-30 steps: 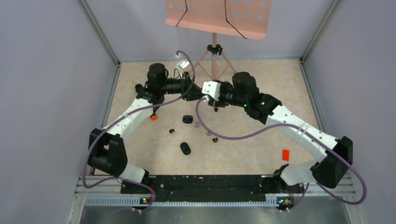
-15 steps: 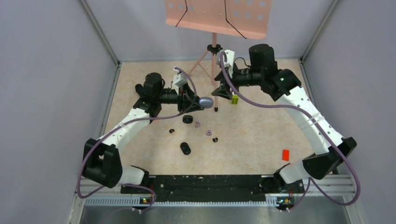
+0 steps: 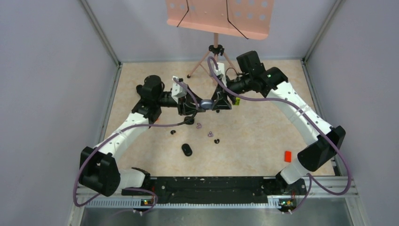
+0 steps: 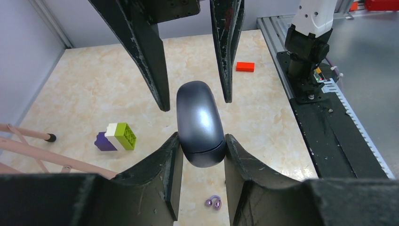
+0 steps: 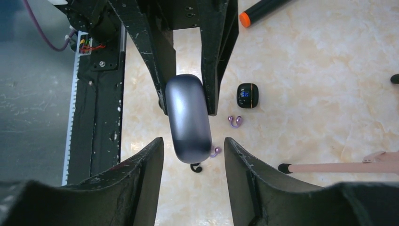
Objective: Insert the wireless bluetooth earbuds into the charging case
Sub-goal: Open the charging case to the charging case.
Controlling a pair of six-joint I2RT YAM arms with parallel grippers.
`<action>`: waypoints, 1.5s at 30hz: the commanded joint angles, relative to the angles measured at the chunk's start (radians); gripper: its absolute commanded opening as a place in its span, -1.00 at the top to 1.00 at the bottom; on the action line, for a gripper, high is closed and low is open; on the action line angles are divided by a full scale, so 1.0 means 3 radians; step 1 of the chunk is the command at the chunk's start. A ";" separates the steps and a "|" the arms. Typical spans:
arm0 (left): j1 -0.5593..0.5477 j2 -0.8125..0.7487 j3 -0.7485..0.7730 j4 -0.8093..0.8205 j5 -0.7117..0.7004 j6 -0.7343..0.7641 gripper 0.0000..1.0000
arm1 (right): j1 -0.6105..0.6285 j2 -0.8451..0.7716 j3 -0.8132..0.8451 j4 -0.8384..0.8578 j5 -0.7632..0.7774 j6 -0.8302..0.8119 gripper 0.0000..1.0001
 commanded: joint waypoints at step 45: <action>-0.0148 0.0108 -0.0250 0.0819 -0.0456 -0.0859 1.00 | 0.0057 -0.0104 0.0042 0.0324 0.0320 0.0387 0.16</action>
